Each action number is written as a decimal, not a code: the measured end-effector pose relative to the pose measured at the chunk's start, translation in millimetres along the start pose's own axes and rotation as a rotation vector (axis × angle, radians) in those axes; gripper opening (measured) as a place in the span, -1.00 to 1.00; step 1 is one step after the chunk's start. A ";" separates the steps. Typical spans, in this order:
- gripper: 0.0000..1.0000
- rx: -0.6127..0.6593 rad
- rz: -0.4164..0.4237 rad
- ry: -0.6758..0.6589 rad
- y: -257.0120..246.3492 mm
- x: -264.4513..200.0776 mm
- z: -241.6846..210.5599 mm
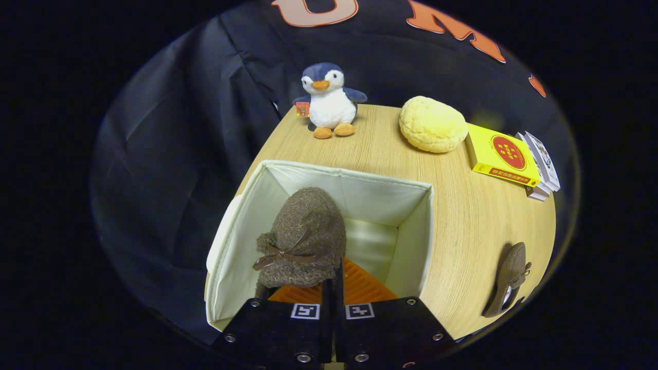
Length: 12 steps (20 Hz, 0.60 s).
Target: Open the storage box then place both shoes into the box .Put the left shoe in first, then the right shoe, with the right side of both shoes facing outward in a uniform manner.
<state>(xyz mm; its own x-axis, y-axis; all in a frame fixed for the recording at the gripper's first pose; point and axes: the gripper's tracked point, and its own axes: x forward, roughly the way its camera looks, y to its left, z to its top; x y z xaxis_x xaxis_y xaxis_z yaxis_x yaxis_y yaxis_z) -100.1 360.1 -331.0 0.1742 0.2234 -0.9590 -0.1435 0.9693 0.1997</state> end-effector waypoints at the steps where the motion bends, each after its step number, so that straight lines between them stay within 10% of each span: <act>1: -0.92 0.000 -0.001 0.015 4.4 7.0 -2.1; 12: -0.81 0.053 0.035 0.193 36.1 49.0 -41.7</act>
<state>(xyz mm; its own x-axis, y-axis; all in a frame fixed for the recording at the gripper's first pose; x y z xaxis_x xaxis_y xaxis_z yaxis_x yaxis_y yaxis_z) -137.4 401.7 -379.1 -0.0207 0.2382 -0.9710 -0.0942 0.9664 0.2390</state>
